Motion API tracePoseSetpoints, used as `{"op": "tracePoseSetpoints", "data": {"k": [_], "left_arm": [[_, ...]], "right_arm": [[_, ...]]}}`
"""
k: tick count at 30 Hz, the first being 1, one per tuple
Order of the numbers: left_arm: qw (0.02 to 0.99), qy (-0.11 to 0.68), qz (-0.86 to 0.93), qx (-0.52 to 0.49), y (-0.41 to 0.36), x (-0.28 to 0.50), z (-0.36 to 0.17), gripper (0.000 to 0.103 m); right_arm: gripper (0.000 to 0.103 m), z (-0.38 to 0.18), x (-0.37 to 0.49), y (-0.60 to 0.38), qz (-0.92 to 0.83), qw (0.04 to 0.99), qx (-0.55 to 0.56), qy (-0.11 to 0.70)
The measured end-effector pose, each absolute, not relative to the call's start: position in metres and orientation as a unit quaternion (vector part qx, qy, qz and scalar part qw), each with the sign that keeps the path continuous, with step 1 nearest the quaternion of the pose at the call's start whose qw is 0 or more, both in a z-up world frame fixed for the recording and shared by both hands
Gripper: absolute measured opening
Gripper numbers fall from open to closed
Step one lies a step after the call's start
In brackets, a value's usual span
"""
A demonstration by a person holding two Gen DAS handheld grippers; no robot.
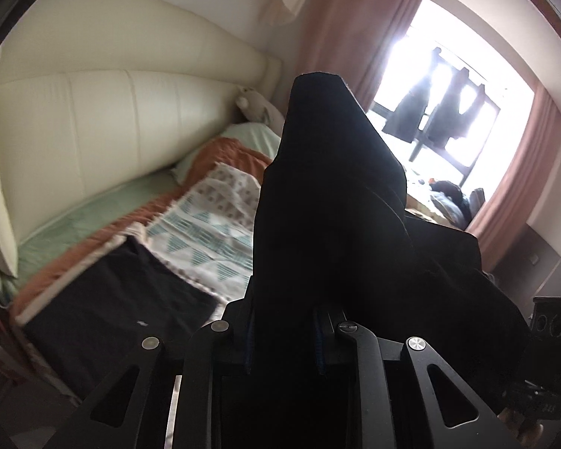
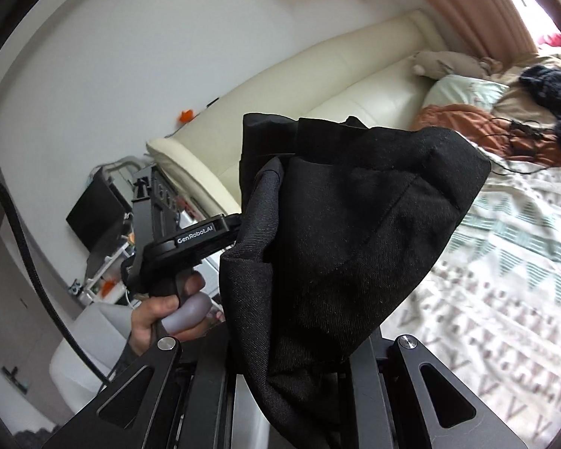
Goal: Fold large clothes
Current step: 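Lift the jacket bundle with both tools and carry it toward the headboard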
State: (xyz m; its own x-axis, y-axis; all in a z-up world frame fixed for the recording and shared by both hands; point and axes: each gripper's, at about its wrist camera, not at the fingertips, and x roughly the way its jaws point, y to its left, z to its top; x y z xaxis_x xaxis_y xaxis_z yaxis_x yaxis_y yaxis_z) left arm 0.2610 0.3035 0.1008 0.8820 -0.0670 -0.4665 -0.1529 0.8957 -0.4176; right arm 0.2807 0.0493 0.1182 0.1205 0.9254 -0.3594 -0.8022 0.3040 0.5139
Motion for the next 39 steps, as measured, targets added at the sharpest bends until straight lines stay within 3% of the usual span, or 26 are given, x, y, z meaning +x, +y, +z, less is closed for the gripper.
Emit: {"op": "tracePoseSetpoints", "data": {"k": [19,30,39], "left_arm": [[0.935,0.189,0.196,-0.228,0.444,0.173,0.117,0.018],[0.921,0.219,0.242,-0.213,0.494,0.199,0.095,0.018],[0.904,0.273,0.251,-0.211,0.518,0.285,0.051,0.018]], "right_arm": [[0.013,0.11,0.217,0.235,0.693,0.632,0.055,0.343],[0.013,0.07,0.234,0.282,0.727,0.557,0.079,0.392],[0.013,0.018,0.306,0.298,0.693,0.569,0.094,0.433]]}}
